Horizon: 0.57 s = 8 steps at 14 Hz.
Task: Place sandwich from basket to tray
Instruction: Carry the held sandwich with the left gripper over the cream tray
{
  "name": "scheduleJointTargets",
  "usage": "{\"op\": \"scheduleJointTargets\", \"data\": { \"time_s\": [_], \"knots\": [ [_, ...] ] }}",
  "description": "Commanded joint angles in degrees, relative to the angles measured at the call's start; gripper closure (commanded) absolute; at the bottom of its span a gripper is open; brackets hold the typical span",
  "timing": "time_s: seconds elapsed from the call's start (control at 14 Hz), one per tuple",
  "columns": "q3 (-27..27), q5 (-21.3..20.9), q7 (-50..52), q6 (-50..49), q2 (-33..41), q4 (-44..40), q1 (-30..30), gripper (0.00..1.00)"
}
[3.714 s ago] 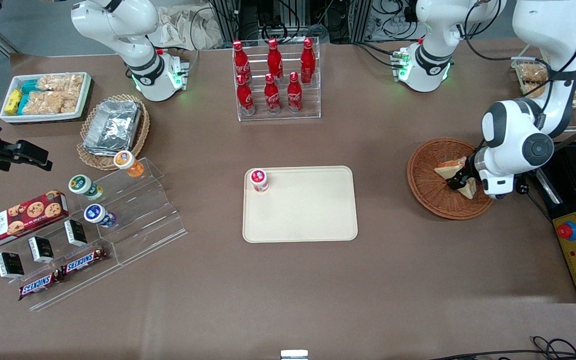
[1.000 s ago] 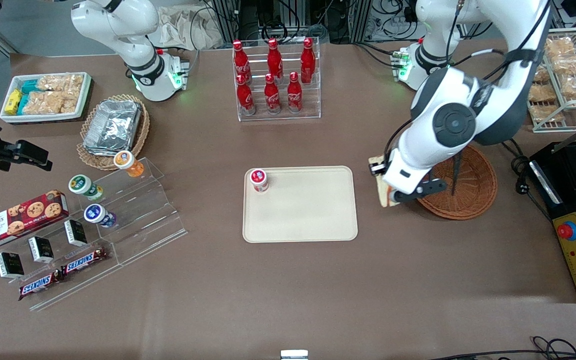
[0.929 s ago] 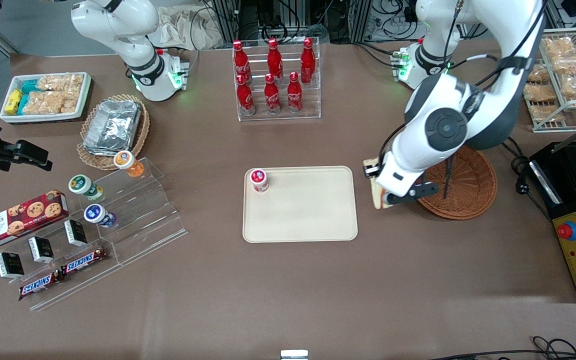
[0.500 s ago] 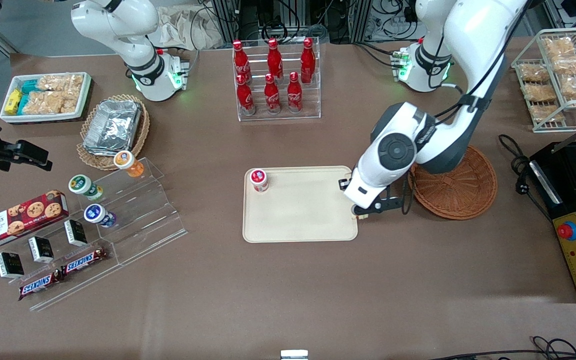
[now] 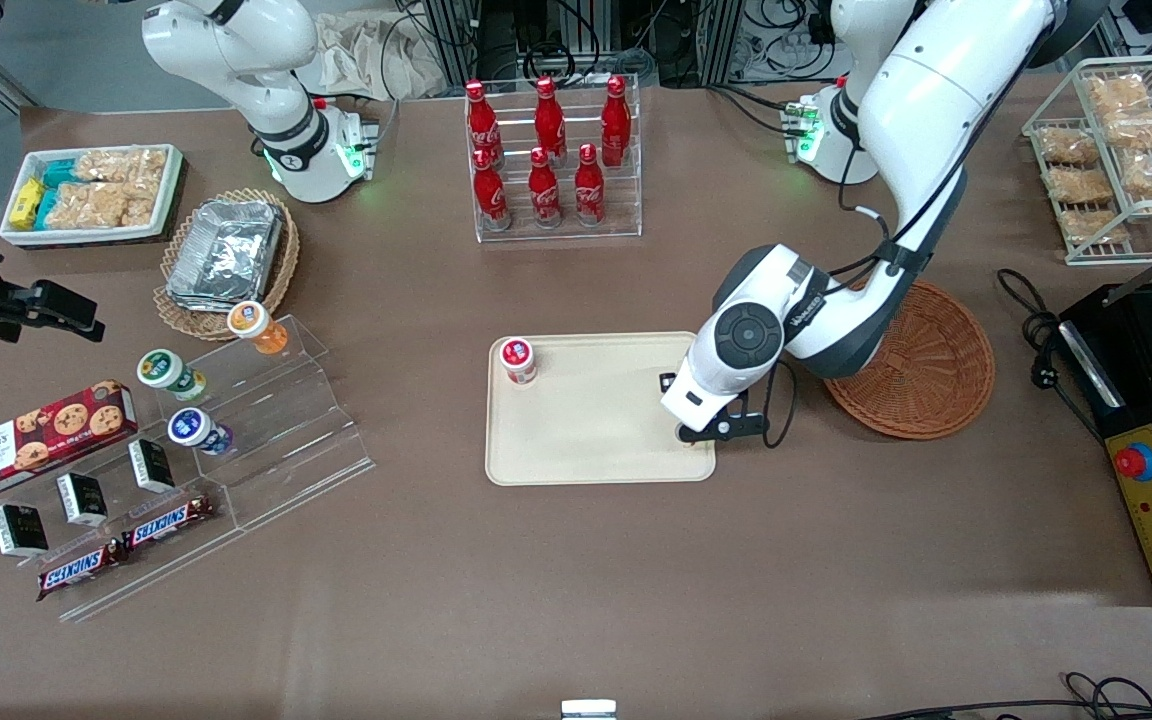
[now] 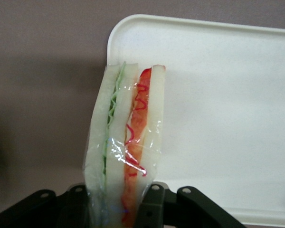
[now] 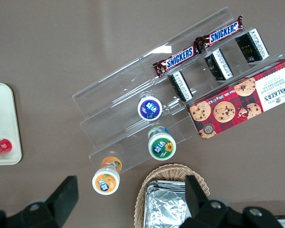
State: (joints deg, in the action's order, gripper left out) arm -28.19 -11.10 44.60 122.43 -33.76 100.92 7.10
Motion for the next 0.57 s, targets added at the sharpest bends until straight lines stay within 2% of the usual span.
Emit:
{"op": "scheduleJointTargets", "data": {
  "time_s": [0.0, 0.14, 0.5],
  "knots": [
    [-0.2, -2.6, 1.5, 1.7, -3.0, -1.7, 0.5, 0.65],
    [0.1, -2.8, 1.5, 2.4, -3.5, -2.0, 3.1, 0.64],
    [0.4, -3.0, 1.5, 2.8, -4.3, -2.0, 3.4, 0.63]
  ]
}}
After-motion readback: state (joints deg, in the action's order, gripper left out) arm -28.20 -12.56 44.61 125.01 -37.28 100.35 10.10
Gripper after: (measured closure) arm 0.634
